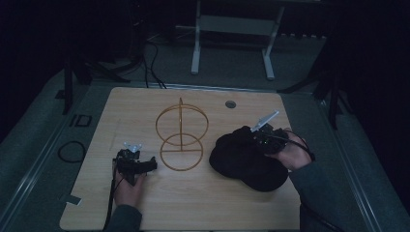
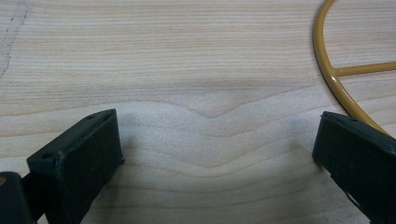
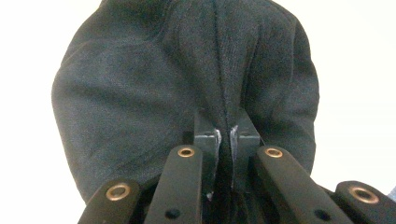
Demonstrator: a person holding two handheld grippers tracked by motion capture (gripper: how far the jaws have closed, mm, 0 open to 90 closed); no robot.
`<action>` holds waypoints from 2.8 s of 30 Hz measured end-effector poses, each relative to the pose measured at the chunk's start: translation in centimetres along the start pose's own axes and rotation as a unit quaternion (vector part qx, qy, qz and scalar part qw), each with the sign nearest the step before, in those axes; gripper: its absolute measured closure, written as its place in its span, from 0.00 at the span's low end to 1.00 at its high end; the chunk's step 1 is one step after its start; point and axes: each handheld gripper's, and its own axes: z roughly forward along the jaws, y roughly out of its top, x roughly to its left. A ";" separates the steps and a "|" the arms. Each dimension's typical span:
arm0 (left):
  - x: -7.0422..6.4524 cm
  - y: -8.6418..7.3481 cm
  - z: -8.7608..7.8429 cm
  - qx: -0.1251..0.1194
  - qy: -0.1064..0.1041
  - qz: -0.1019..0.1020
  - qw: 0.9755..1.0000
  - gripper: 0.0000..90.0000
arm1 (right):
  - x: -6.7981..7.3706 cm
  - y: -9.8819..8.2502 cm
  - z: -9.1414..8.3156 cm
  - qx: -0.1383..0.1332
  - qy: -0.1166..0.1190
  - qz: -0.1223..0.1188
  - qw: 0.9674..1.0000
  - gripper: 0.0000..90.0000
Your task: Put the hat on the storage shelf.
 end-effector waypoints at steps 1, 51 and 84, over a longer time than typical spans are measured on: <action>0.0 0.0 0.0 0.000 0.000 0.000 1.000 0.01 | 0.0 0.1 -0.1 0.000 -0.002 -0.001 1.000 0.94; 0.0 0.0 0.0 0.001 0.000 0.000 1.000 0.01 | -4.2 3.5 -7.8 -0.037 0.028 -0.001 0.999 0.94; 0.0 0.0 0.0 0.001 0.000 -0.001 1.000 0.01 | -6.3 4.5 -12.2 -0.166 0.066 0.041 0.983 0.94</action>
